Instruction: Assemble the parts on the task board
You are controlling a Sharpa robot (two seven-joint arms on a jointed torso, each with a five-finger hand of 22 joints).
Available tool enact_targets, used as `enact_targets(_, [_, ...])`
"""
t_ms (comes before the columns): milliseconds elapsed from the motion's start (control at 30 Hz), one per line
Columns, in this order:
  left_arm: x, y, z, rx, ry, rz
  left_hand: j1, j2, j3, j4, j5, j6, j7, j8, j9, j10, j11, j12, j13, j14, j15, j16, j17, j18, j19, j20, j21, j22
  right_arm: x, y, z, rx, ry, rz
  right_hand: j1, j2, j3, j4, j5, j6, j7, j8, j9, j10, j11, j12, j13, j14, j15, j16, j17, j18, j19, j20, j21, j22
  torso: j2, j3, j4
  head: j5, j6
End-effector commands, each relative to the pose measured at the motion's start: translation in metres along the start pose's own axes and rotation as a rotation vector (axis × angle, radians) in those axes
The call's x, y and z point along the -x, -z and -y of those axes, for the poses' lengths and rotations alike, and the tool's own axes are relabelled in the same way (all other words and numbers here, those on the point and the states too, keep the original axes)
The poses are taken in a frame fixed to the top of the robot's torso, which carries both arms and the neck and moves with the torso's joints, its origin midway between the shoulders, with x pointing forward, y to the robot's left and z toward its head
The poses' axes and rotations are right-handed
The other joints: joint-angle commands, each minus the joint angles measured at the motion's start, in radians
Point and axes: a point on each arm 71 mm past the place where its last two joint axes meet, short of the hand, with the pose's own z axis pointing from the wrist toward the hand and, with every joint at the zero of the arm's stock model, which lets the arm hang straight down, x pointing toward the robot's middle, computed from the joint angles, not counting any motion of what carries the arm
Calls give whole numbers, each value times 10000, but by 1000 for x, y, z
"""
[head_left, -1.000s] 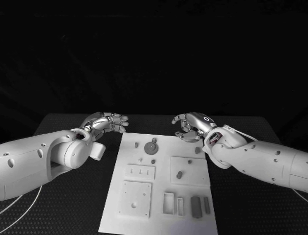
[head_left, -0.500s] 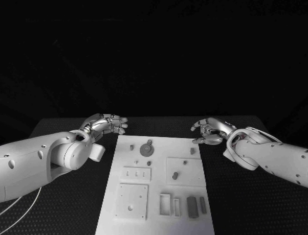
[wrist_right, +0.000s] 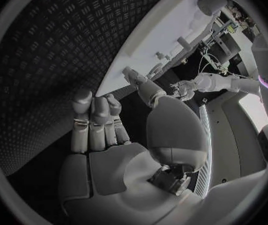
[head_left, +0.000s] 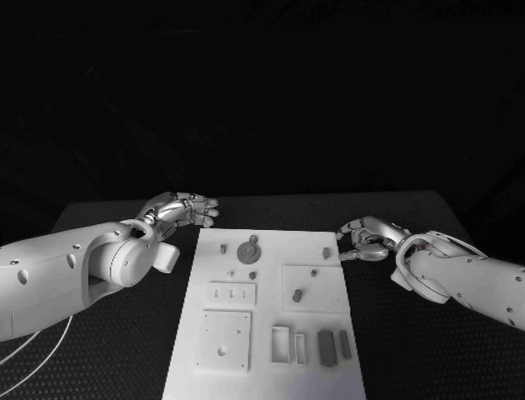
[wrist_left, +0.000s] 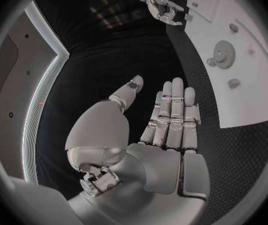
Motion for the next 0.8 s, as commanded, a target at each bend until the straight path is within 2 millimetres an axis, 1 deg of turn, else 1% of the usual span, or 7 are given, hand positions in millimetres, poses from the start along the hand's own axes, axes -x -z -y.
enact_targets(33, [-3,0,0,-118,26,-224,-77,46,40,-28,-57,11,-11,36,7,34,19,0,9,-14,29,-34,13,84,9,-81,48,-11,-6,0,-1,193,-131,-303,90,55,-72,-3,56,286,319,5,-19,-516,174,45,-16,-76,-15,-45,15,468,-78,6,-42,156,3,28,-10,29,-36])
enact_targets(167, [-3,0,0,-102,23,-216,-78,49,40,-28,-57,7,-9,34,7,30,21,-3,9,-14,29,-36,15,84,8,-81,49,-12,-13,-2,-2,221,-157,-332,151,115,-107,-18,14,286,310,8,-23,-528,165,52,-20,-87,-24,-48,26,468,-92,11,-44,157,-3,10,-5,41,-62])
enact_targets(200, [-3,-1,0,-100,22,-217,-78,49,40,-28,-57,7,-9,33,7,29,21,-3,9,-15,29,-36,15,83,8,-81,49,-12,-15,-3,-3,227,-163,-345,244,180,-98,-18,-236,294,305,13,-27,-535,163,60,-25,-90,-28,-48,37,468,-98,13,-46,156,-1,17,-6,54,-71])
enact_targets(233, [-3,-1,0,-97,23,-223,-77,51,41,-28,-57,6,-9,33,7,28,22,-3,8,-15,29,-36,15,84,8,-81,49,-12,-16,-3,-3,225,-162,-346,366,219,-37,-11,-555,304,302,19,-31,-537,155,66,-31,-92,-32,-51,45,468,-100,12,-50,153,-8,6,-8,58,-77])
enact_targets(333, [-4,-1,0,-97,27,-247,-78,53,41,-29,-57,4,-8,32,7,26,23,-5,8,-15,29,-37,16,83,8,-81,50,-13,-20,-5,-4,225,-173,-362,576,274,172,74,-1047,376,290,51,-41,-534,147,85,-51,-85,-40,-57,63,468,-101,33,-59,147,-9,-2,4,63,-93])
enact_targets(567, [-3,-1,0,-79,22,-233,-80,58,42,-27,-56,2,-7,30,7,23,25,-6,8,-16,30,-39,17,83,8,-81,50,-14,-26,-7,-7,297,-212,-402,672,388,469,281,-1103,667,238,220,23,-512,99,122,-70,-76,-84,-42,99,468,-86,44,-31,157,-13,-20,32,79,-131])
enact_targets(800, [-4,-1,-1,-71,18,-252,-84,60,41,-26,-56,-1,-5,28,7,19,27,-8,8,-16,31,-42,19,82,7,-80,51,-15,-31,-8,-9,320,-235,-414,667,579,599,352,-1103,1071,129,444,118,-484,1,155,-90,-72,-171,-31,131,468,-97,45,16,176,-17,-34,17,118,-164])
